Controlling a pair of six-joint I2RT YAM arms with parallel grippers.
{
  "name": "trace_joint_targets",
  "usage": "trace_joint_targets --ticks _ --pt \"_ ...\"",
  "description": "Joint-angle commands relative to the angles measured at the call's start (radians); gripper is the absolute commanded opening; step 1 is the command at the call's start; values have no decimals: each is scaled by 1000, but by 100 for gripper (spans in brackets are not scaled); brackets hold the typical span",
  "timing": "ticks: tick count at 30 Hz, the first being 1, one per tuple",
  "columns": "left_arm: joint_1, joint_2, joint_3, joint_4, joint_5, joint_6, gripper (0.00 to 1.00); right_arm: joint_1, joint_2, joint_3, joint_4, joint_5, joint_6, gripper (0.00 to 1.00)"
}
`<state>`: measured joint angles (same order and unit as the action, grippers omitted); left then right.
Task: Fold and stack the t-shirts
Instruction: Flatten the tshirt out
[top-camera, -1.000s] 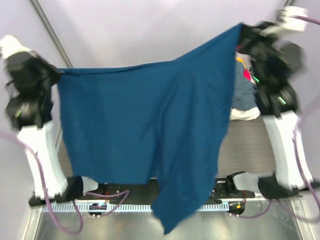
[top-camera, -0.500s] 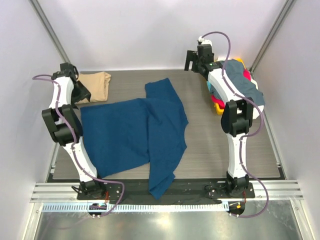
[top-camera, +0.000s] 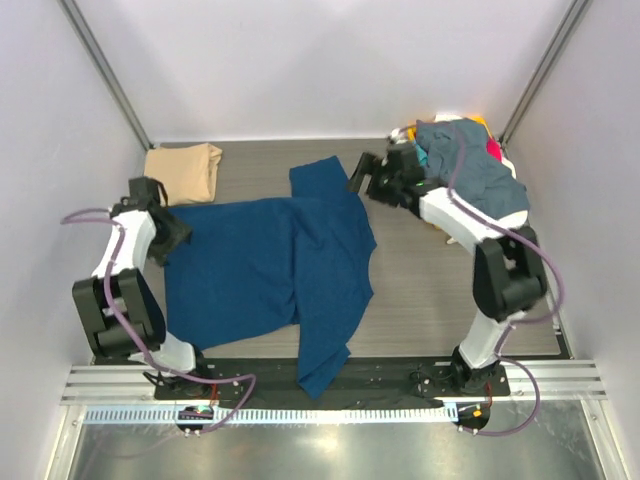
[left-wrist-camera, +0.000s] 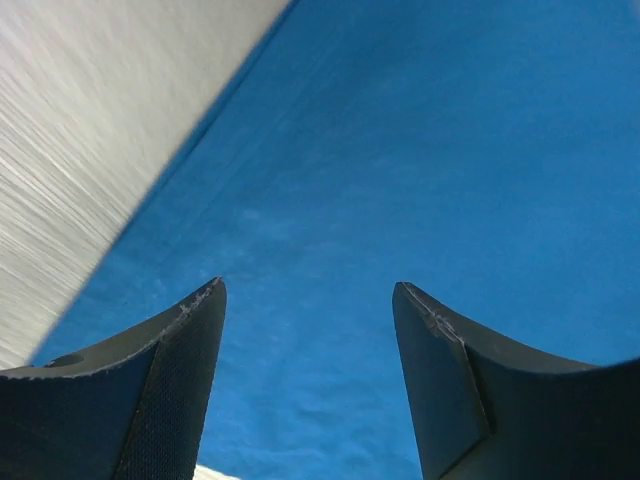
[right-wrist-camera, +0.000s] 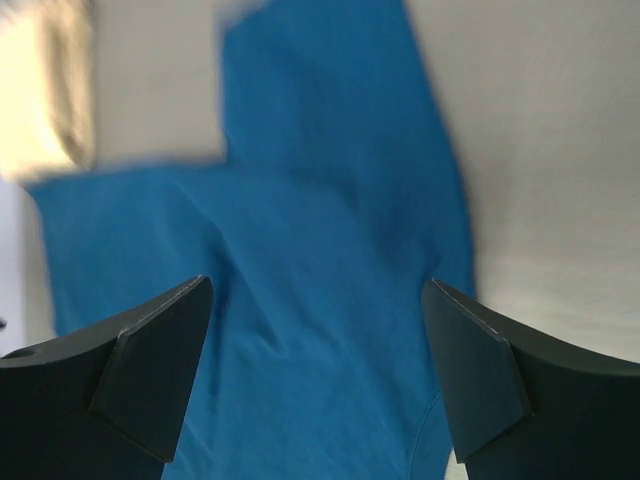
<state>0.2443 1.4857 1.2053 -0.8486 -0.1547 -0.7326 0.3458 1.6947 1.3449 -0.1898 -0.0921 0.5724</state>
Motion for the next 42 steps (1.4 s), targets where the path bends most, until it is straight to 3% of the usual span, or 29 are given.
trace_joint_targets --ticks 1,7,13,16,21,26,28,35,42 --pt "0 54 -107 149 18 -105 68 36 135 -52 44 -122 69 91" --pt "-2 148 -156 237 6 -134 65 27 281 2 32 -109 47 88" --pt "-10 220 -148 269 -28 -125 61 -60 391 40 -55 23 24 87" --pt "-46 245 -125 280 -103 -117 60 -126 444 106 -111 87 -8 87" --pt "-172 294 -24 276 -242 -80 60 -165 574 357 -191 158 -97 86" --pt "-296 318 126 183 -347 -34 61 -165 599 525 -260 106 -148 83" --pt "-293 297 140 154 -323 -53 61 -160 530 485 -257 22 -137 82" --pt "-274 137 88 105 -292 -94 67 -108 346 94 -123 -116 -83 77" --pt "-143 -33 -148 207 -167 -145 71 -48 338 -67 -28 -176 -55 71"
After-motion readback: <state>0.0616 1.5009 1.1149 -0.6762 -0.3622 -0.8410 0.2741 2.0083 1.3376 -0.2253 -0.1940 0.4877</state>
